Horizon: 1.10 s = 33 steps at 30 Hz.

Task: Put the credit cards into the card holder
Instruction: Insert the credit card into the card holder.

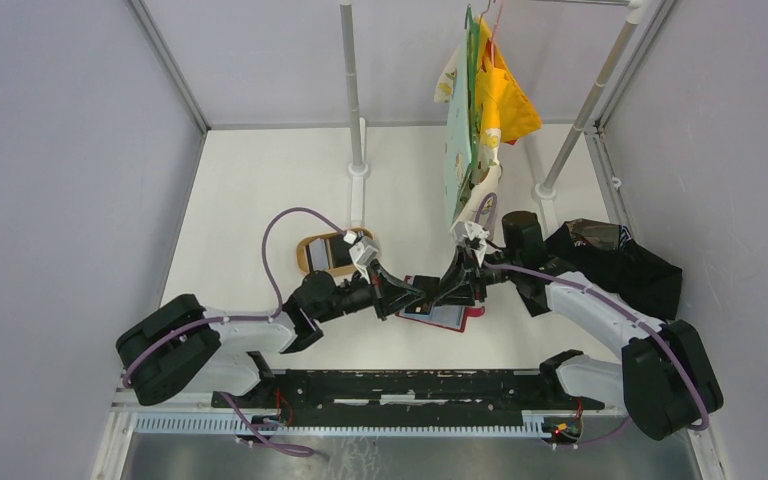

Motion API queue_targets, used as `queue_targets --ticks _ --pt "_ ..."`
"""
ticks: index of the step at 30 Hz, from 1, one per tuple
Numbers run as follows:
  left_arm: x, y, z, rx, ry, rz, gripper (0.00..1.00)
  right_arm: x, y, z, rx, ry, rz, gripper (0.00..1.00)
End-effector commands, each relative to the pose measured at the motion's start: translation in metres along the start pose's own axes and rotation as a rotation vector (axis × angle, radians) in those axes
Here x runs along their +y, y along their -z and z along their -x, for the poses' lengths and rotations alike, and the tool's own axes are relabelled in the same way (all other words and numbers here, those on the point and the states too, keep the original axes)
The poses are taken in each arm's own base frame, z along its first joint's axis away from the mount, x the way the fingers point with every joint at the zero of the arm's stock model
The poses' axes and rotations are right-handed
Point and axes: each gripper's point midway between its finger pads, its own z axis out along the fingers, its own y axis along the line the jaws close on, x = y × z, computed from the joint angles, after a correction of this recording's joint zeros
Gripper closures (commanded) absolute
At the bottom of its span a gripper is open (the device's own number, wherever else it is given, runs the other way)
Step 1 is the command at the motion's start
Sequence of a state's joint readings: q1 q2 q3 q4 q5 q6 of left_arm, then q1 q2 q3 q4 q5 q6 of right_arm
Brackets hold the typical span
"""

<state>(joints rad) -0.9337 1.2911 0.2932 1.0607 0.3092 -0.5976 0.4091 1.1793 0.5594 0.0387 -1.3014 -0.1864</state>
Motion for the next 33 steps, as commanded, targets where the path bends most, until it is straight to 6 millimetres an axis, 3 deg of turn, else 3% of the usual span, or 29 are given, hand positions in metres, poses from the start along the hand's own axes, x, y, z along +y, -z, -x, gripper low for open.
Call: queue_targets --ticks 1,10,18,22,25,28,33 --pt "-0.010 -0.010 0.004 0.014 -0.057 -0.058 0.98 0.002 0.002 0.029 -0.039 0.065 0.015 0.67" --pt "-0.009 -0.012 -0.002 0.045 -0.059 -0.073 0.98 -0.003 0.007 0.036 -0.053 0.041 -0.022 0.67" --pt "-0.015 -0.009 0.000 0.031 -0.066 -0.092 0.98 -0.020 0.010 0.029 -0.033 0.033 -0.103 0.58" --pt "-0.014 -0.007 0.001 0.030 -0.073 -0.081 0.98 -0.017 0.012 0.031 -0.031 0.046 -0.086 0.60" --pt "-0.004 -0.006 0.000 0.038 -0.053 -0.021 0.98 -0.021 0.016 0.026 0.018 0.106 -0.118 0.56" --pt "0.013 -0.003 -0.010 0.093 -0.006 0.085 0.98 -0.038 0.036 0.020 0.202 0.282 -0.225 0.45" --pt "0.040 0.011 -0.027 0.175 0.028 0.259 0.98 -0.062 0.067 0.001 0.402 0.426 -0.373 0.48"
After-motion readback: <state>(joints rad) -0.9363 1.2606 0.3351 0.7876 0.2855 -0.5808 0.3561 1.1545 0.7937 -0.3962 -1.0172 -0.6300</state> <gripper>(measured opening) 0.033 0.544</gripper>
